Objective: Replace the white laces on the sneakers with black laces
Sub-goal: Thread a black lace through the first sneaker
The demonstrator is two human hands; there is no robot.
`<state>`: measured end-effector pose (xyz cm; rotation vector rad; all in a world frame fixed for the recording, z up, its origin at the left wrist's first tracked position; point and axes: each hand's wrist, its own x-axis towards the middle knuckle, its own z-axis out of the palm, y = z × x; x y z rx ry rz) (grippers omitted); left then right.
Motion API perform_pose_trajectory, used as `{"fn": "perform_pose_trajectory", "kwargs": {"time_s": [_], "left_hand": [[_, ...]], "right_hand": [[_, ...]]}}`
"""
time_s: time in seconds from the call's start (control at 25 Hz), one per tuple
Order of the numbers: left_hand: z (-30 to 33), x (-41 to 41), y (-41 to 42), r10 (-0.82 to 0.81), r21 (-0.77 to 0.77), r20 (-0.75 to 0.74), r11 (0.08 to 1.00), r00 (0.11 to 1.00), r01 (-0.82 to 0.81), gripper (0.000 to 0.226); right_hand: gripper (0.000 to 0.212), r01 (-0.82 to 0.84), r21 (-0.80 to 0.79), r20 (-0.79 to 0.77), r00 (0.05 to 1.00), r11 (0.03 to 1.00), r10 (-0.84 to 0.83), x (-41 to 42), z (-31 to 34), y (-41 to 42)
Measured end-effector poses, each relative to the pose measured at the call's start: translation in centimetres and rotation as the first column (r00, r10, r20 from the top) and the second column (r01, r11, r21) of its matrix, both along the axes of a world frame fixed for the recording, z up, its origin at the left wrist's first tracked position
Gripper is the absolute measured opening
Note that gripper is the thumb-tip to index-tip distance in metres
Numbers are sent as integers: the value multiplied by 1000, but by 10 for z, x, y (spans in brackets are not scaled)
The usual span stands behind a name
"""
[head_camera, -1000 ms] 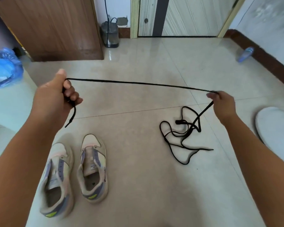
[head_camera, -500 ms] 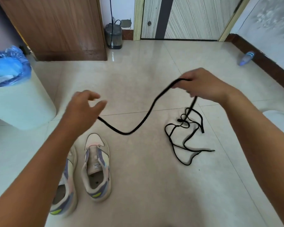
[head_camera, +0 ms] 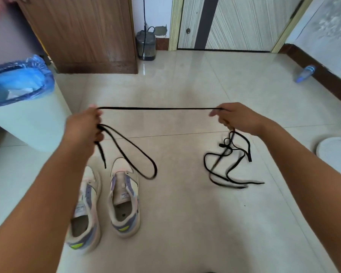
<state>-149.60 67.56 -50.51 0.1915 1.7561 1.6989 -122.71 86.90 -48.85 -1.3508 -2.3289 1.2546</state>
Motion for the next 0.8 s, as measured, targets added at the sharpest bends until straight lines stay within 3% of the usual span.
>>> {"fn": "perform_pose_trajectory", "kwargs": {"time_s": [0.08,0.2,0.36,0.44,0.48,0.52,0.56,0.6,0.64,0.68,0.76,0.8], "left_hand": [[-9,-24,-12,160,-11,70,987,985,-159,32],[-24,-38,-18,181,-63,37,982,983,-179,31],[-32,-42,-24,-14,-153,-9,988,1000,13,32],[-41,-44,-35,-163,-322,-77,938,984,130,30],[-51,-43,-40,-283,-459,-116,865,952,202,28],[-67,-36,-47,-471,-639,-154,718,869,277,25],[-85,-26,-54,-682,-795,-135,508,719,332,19],[-101,-13,-60,-832,-893,-53,288,553,347,19],[-112,2,-66,-871,-914,39,167,489,371,25],[-122,15,-69,-873,-903,101,121,478,412,30],[-132,35,-72,-870,-891,50,183,490,415,36],[-136,43,-73,-836,-869,4,268,549,416,35]], "right_hand": [[21,215,-173,-145,960,961,-241,31,-12,20],[20,341,-336,-217,879,878,-424,47,-28,31],[30,356,-620,-280,732,700,-620,38,-30,36],[45,328,-760,-264,633,561,-728,30,-35,32],[49,314,-799,-228,632,514,-740,22,-44,23],[51,318,-811,-163,683,491,-712,12,-58,9],[52,329,-806,-71,771,491,-633,0,-76,-11],[51,321,-799,33,867,508,-497,-13,-95,-35],[50,285,-799,120,938,529,-325,-25,-115,-61],[48,234,-804,177,972,546,-156,-38,-132,-86],[40,159,-803,231,971,575,55,-58,-157,-128],[37,132,-798,241,964,588,110,-64,-165,-144]]}}
